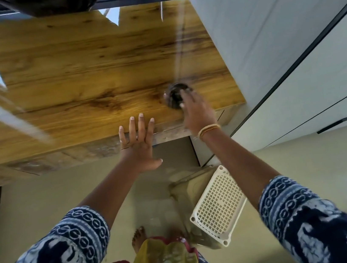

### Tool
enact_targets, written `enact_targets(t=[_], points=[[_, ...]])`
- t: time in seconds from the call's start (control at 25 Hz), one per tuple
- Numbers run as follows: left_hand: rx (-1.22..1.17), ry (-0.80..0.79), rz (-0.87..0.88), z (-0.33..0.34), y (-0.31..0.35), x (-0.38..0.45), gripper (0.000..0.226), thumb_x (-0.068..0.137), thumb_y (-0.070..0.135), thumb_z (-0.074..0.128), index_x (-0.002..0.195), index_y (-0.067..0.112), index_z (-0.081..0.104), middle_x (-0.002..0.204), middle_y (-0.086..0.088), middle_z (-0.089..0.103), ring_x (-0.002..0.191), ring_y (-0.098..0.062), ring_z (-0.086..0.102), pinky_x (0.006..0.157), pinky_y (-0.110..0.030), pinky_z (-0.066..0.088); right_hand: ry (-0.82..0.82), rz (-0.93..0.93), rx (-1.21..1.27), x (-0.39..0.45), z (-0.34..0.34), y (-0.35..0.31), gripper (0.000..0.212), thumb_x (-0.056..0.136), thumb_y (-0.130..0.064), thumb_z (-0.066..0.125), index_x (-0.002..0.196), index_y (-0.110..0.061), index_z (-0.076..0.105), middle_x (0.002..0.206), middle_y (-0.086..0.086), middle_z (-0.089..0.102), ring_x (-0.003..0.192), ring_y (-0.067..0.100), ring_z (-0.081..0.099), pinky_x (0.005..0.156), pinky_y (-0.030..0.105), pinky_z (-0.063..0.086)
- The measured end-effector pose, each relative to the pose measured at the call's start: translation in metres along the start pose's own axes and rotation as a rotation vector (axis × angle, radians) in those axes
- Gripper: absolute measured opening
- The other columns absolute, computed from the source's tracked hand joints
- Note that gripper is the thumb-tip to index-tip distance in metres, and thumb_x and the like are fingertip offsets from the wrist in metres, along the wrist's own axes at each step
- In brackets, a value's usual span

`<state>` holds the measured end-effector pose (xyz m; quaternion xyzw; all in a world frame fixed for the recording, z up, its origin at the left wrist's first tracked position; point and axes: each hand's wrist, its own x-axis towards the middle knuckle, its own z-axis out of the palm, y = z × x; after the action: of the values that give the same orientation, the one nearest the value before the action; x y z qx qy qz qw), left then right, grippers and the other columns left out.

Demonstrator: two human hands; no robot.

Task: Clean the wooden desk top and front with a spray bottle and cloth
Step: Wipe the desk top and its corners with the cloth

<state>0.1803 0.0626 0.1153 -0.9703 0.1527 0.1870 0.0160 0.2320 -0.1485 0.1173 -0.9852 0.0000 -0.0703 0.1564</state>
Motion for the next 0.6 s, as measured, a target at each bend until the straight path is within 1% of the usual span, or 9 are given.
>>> enact_targets(t=[0.08, 0.12, 0.16, 0.28, 0.4, 0.44, 0.48, 0.52, 0.6], points=[[-0.002, 0.002, 0.009, -0.001, -0.001, -0.001, 0.127, 0.076, 0.068, 0.058, 0.141, 0.022, -0.041, 0.148, -0.010, -0.047, 0.137, -0.035, -0.041, 0.113, -0.059, -0.018, -0.023, 0.206, -0.035, 0.020, -0.019, 0.045, 0.052, 0.100, -0.020, 0.045, 0.150, -0.017, 0.032, 0.154, 0.011, 0.036, 0.142, 0.029, 0.035, 0.113, 0.047, 0.036], [0.001, -0.005, 0.010, -0.003, -0.001, 0.000, 0.127, 0.076, 0.067, 0.058, 0.140, 0.022, -0.042, 0.148, -0.010, -0.047, 0.137, -0.035, -0.040, 0.113, -0.059, -0.018, -0.045, 0.278, -0.044, 0.028, -0.028, 0.065, 0.052, 0.101, -0.022, 0.041, 0.152, -0.017, 0.029, 0.157, 0.012, 0.032, 0.144, 0.029, 0.030, 0.116, 0.047, 0.032], [0.004, -0.021, 0.010, -0.004, -0.001, 0.001, 0.127, 0.076, 0.066, 0.059, 0.139, 0.022, -0.042, 0.148, -0.010, -0.047, 0.138, -0.035, -0.040, 0.113, -0.059, -0.019, -0.057, 0.308, -0.048, 0.034, -0.034, 0.081, 0.052, 0.103, -0.025, 0.038, 0.153, -0.014, 0.028, 0.157, 0.013, 0.030, 0.145, 0.030, 0.028, 0.117, 0.046, 0.028], [0.008, -0.052, 0.015, -0.007, 0.000, 0.002, 0.126, 0.076, 0.064, 0.060, 0.141, 0.022, -0.040, 0.148, -0.010, -0.047, 0.137, -0.036, -0.040, 0.110, -0.057, -0.022, -0.028, 0.298, -0.071, 0.036, -0.031, 0.095, 0.052, 0.103, -0.027, 0.032, 0.152, -0.010, 0.027, 0.156, 0.016, 0.031, 0.144, 0.032, 0.027, 0.118, 0.042, 0.023], [-0.020, -0.061, 0.034, -0.007, -0.003, 0.003, 0.125, 0.077, 0.061, 0.061, 0.145, 0.023, -0.036, 0.149, -0.009, -0.045, 0.138, -0.034, -0.039, 0.112, -0.057, -0.020, 0.035, 0.314, -0.097, 0.033, -0.024, 0.085, 0.051, 0.103, -0.026, 0.032, 0.152, -0.009, 0.030, 0.156, 0.017, 0.032, 0.143, 0.033, 0.029, 0.118, 0.043, 0.023], [-0.037, -0.037, 0.053, -0.008, -0.005, 0.001, 0.122, 0.078, 0.060, 0.062, 0.147, 0.024, -0.033, 0.152, -0.008, -0.042, 0.140, -0.033, -0.037, 0.114, -0.056, -0.018, 0.039, 0.336, -0.094, 0.031, -0.023, 0.079, 0.051, 0.104, -0.027, 0.032, 0.152, -0.010, 0.030, 0.157, 0.016, 0.031, 0.144, 0.033, 0.028, 0.118, 0.043, 0.023], [-0.060, 0.019, 0.081, -0.007, -0.008, -0.002, 0.118, 0.079, 0.056, 0.063, 0.150, 0.025, -0.026, 0.156, -0.008, -0.036, 0.144, -0.032, -0.031, 0.116, -0.055, -0.014, 0.036, 0.356, -0.084, 0.030, -0.021, 0.070, 0.051, 0.104, -0.027, 0.031, 0.152, -0.012, 0.029, 0.158, 0.014, 0.030, 0.145, 0.032, 0.027, 0.118, 0.042, 0.024], [-0.096, 0.108, 0.110, -0.004, -0.013, -0.006, 0.111, 0.081, 0.051, 0.063, 0.154, 0.025, -0.015, 0.160, -0.009, -0.025, 0.147, -0.031, -0.022, 0.118, -0.053, -0.008, 0.039, 0.357, -0.074, 0.028, -0.017, 0.059, 0.051, 0.104, -0.028, 0.031, 0.153, -0.013, 0.030, 0.158, 0.013, 0.030, 0.146, 0.031, 0.027, 0.118, 0.042, 0.025], [-0.165, 0.317, 0.129, 0.005, -0.027, -0.019, 0.089, 0.083, 0.030, 0.065, 0.155, 0.017, 0.015, 0.163, -0.016, 0.004, 0.150, -0.032, 0.004, 0.121, -0.051, 0.007, 0.092, 0.306, -0.061, 0.019, -0.006, 0.026, 0.050, 0.103, -0.028, 0.033, 0.151, -0.014, 0.035, 0.155, 0.013, 0.037, 0.144, 0.031, 0.032, 0.116, 0.044, 0.030]])
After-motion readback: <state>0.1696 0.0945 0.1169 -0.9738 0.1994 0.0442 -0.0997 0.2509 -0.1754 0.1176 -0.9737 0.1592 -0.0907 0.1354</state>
